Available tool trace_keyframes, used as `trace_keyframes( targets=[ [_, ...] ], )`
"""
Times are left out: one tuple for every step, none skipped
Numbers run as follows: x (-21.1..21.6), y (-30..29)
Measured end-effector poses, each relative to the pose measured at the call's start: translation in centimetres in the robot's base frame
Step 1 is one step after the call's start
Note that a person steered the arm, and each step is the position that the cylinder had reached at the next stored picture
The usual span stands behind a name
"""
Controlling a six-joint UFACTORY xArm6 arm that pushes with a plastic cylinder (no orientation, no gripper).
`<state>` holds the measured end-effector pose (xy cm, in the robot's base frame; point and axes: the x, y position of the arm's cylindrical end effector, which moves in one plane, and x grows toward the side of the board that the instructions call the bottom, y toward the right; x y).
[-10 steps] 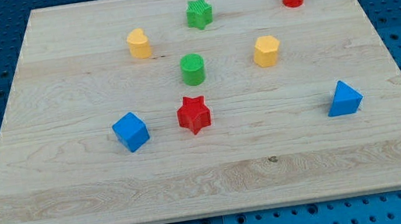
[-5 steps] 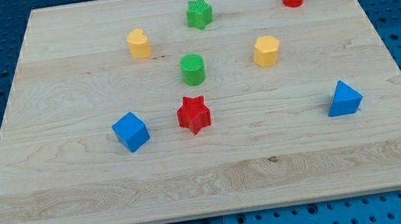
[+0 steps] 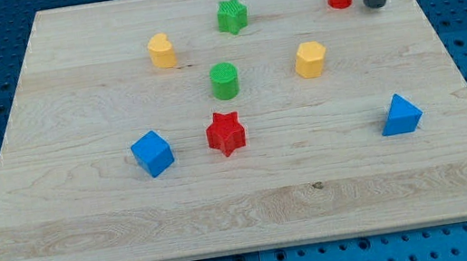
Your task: Push red circle to green star
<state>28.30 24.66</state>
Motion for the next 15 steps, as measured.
trace_keyframes(
  targets=[
    [-1.5, 1.4],
    [-2.1, 1.4],
    [-5.0, 0.7],
    [-5.0, 0.4],
    [-4.3, -1.3],
    [-3.8, -3.4],
    [-3.8, -5.0],
    [-3.4, -6.2],
    [-2.2, -6.8],
    [-1.9, -6.9],
    [-2.3, -7.3],
    [-2.8, -9.0],
    [-2.8, -9.8],
    [-2.0, -9.8],
    [0.5, -9.8]
  ],
)
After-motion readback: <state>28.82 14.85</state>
